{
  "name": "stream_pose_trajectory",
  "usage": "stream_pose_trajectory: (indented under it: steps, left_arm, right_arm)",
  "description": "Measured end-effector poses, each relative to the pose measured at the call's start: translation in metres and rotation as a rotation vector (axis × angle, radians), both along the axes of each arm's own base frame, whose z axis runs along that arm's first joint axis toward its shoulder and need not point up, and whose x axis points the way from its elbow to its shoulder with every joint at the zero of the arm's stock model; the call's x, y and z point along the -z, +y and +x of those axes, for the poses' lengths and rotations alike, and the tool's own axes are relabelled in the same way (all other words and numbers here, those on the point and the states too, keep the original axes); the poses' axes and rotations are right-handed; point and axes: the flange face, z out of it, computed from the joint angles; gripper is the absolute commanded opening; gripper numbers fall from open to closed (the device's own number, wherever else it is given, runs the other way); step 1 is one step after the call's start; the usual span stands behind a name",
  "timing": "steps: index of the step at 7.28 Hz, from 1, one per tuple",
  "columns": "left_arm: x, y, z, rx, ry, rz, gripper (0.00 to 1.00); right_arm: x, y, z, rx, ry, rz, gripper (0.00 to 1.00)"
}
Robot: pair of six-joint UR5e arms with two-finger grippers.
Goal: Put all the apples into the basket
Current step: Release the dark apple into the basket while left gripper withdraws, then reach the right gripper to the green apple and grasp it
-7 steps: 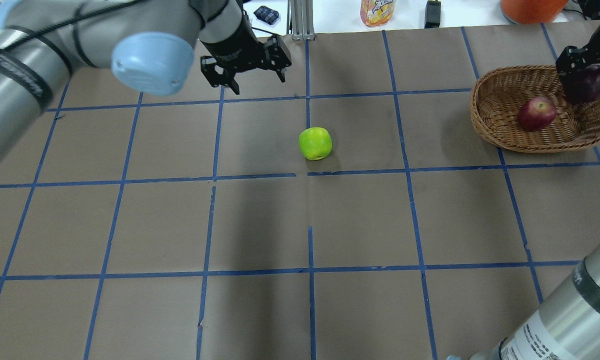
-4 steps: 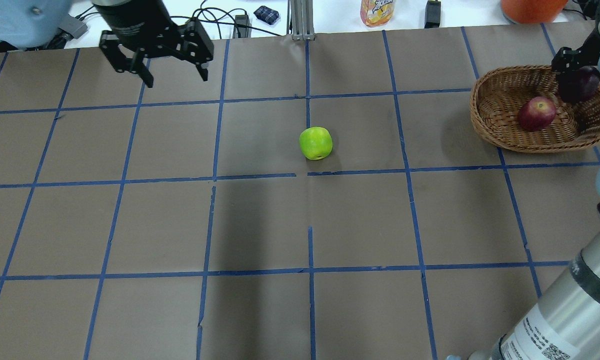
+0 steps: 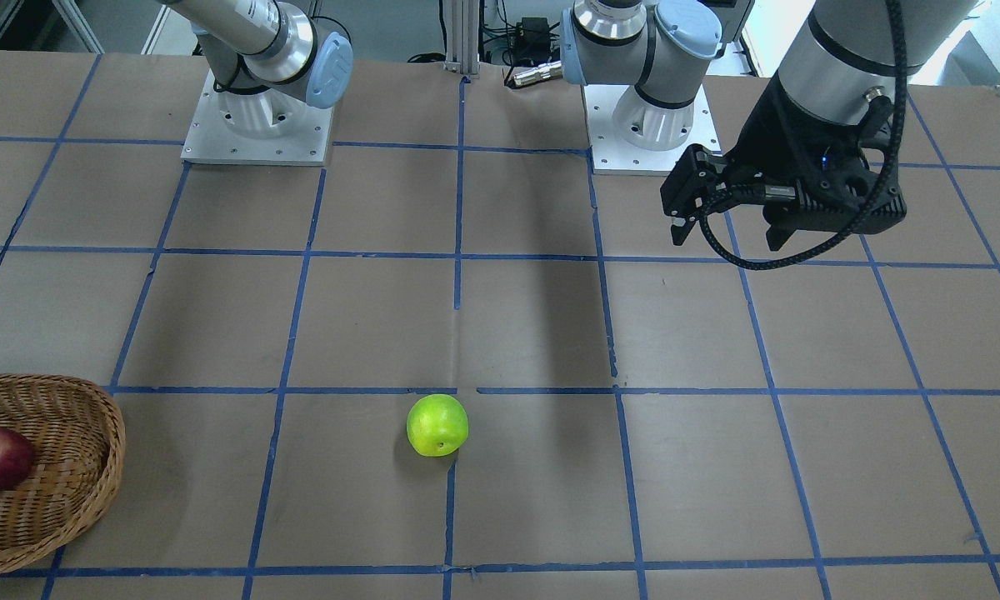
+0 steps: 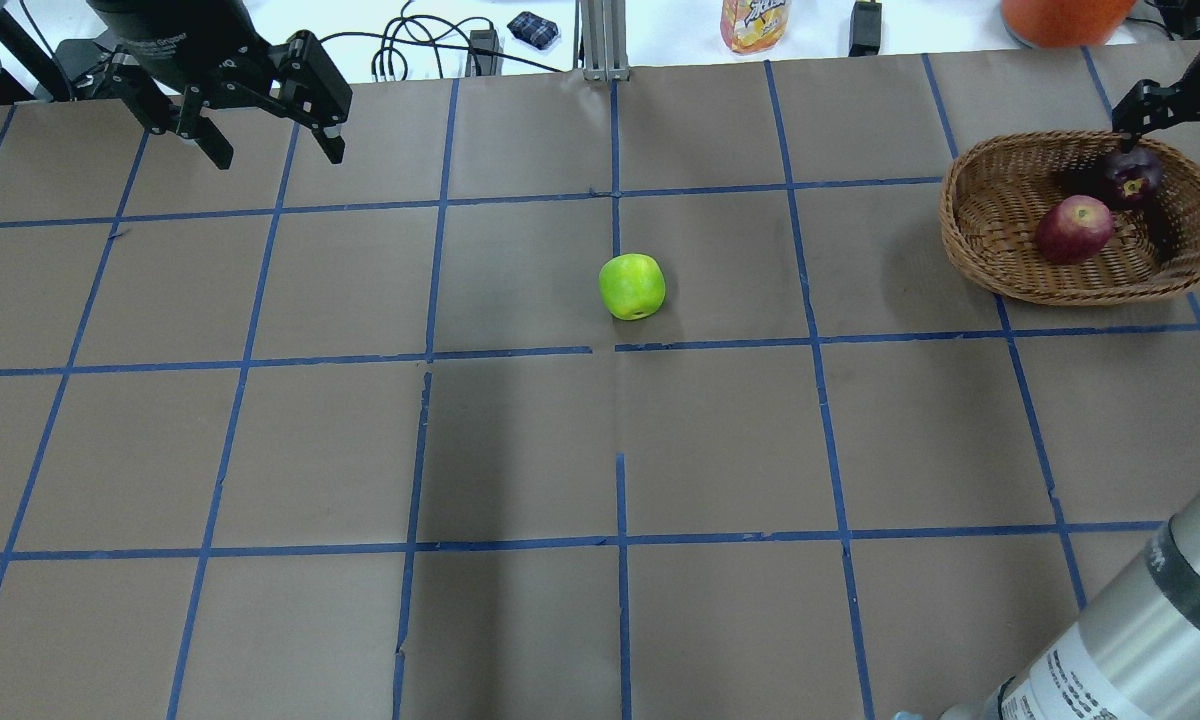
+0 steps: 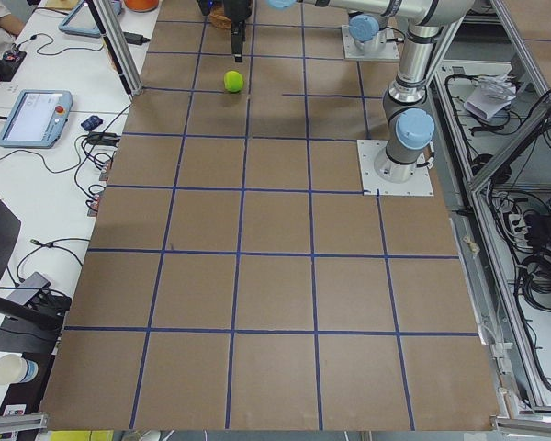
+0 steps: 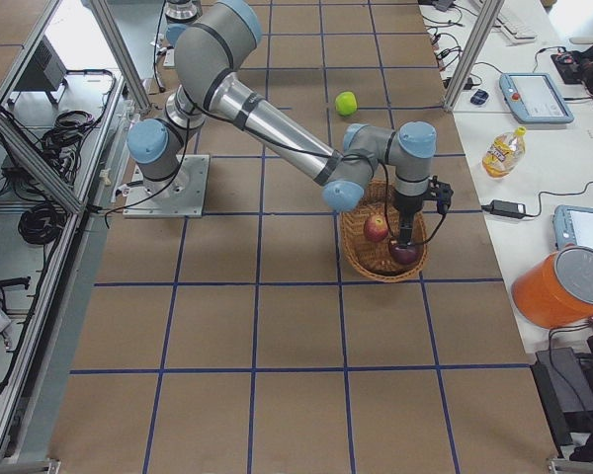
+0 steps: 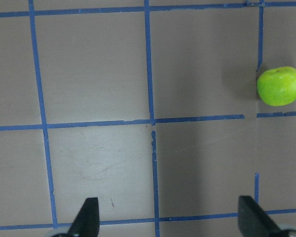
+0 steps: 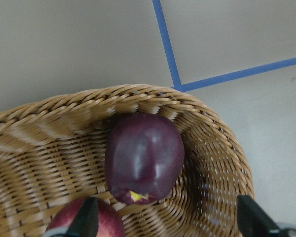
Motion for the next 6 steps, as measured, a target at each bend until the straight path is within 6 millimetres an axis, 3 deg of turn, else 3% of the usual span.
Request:
stream_pose_trajectory:
  steps: [1,3,6]
  left_arm:
    - [0.000,0.001,0.002,-0.004,-0.001,0.015,1.00]
    - [-0.001,0.002,0.003,-0.005,-0.002,0.020,1.00]
    - [-0.002,0.010,0.002,-0.006,0.008,0.026,1.00]
  right_arm:
    - [-0.027,0.010,0.026,0.001,-0.032,0.029,1.00]
    - [-0.055,0.013,0.126,-0.001,-0.088,0.073,1.00]
    - [-0.044,0.013,0.296,-0.027,-0.183,0.107,1.00]
